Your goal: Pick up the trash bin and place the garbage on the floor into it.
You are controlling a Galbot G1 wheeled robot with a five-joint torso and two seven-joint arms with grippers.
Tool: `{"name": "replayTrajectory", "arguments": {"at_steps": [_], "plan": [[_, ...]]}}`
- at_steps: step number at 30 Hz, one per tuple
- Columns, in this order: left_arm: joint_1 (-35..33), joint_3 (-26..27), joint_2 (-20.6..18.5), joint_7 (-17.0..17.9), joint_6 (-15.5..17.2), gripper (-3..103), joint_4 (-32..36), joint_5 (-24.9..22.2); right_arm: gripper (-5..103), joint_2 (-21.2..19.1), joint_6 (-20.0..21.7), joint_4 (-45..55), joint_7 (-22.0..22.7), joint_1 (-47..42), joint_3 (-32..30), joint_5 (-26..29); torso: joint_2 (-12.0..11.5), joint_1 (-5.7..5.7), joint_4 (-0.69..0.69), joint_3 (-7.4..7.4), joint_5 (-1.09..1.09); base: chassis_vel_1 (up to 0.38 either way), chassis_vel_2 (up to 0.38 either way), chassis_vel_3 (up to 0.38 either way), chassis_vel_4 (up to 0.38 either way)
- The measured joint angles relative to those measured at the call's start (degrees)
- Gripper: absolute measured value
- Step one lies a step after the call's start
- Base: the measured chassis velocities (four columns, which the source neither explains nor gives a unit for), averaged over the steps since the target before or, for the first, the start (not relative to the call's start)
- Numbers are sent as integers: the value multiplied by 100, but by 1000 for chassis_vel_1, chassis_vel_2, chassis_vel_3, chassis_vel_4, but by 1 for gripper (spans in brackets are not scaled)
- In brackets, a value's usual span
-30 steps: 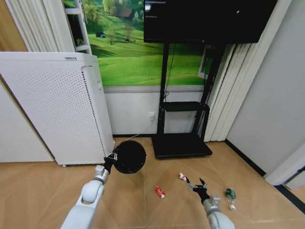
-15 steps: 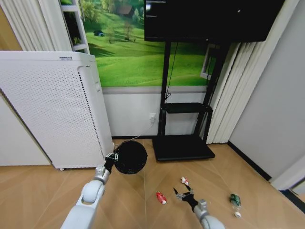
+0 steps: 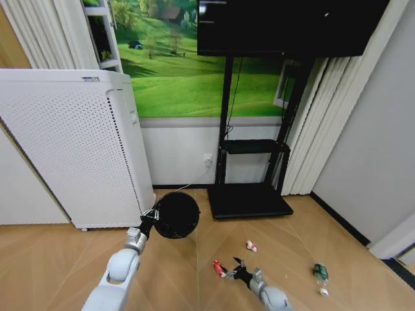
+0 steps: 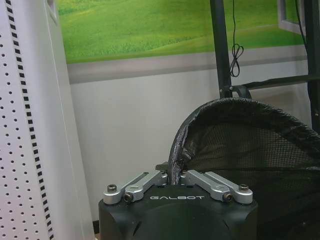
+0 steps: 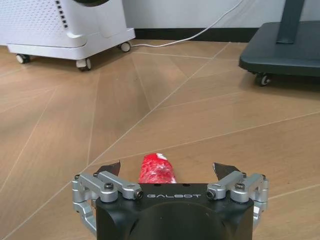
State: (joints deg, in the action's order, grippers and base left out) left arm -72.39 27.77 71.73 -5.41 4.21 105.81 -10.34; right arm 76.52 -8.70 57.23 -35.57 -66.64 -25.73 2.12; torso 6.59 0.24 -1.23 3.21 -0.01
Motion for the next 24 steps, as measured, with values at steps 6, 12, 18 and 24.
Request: {"name": "replayTrajectory", "arguments": {"at_steps": [6,12,18,24], "plan": [[-140,97,-13,2,11,3,63,-29,100,105,-89,-386,40,238,7,-205,0,0,3,0,1,0,0,0,0],[-196,117,-41,2,12,3,102,-53,100,200,-140,-696,128,431,-97,-391,0,0,3,0,1,0,0,0,0],[-232,126,-62,34,41,3,132,-65,100,191,-115,-684,118,416,-118,-308,0,0,2,0,1,0,0,0,0],[-298,172,-92,54,79,3,169,-86,100,201,46,-321,72,143,40,-36,0,0,2,0,0,0,0,0,0]]}}
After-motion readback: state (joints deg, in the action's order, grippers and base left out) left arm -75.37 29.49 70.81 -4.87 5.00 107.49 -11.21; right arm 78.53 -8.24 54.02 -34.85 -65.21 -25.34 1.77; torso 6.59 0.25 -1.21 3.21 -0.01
